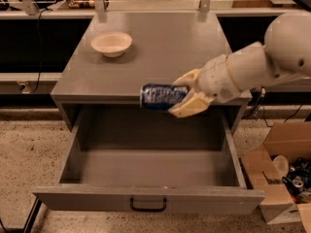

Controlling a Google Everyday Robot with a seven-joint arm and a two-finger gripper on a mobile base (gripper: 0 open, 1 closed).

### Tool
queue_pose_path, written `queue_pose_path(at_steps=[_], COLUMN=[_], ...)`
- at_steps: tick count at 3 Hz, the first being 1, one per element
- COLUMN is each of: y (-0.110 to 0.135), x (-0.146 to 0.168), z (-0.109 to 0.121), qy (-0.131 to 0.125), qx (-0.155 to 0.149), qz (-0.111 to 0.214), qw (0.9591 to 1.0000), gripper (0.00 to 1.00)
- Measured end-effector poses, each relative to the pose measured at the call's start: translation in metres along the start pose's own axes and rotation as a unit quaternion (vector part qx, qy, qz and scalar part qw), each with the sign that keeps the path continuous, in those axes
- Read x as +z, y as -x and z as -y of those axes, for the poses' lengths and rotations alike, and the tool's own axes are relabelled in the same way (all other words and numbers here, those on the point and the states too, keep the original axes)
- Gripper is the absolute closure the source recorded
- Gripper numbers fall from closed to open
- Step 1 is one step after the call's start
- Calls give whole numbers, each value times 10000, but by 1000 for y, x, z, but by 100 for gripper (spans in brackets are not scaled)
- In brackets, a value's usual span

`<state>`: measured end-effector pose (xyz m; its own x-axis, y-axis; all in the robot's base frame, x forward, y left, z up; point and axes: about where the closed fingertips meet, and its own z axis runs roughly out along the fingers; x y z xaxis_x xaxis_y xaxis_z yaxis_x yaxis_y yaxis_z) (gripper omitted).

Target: Pick pepsi can from top drawer and place on counter

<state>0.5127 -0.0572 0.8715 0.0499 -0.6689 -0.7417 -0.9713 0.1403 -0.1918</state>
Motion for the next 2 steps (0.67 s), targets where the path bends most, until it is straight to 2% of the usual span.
queue_pose_path(at_steps=[1,2], y=[-22,-42], x=[-28,-30], z=[49,100], qy=[-286,-490], qx=[438,752], qz=[-5,37], qw=[9986,9960], gripper=[100,100])
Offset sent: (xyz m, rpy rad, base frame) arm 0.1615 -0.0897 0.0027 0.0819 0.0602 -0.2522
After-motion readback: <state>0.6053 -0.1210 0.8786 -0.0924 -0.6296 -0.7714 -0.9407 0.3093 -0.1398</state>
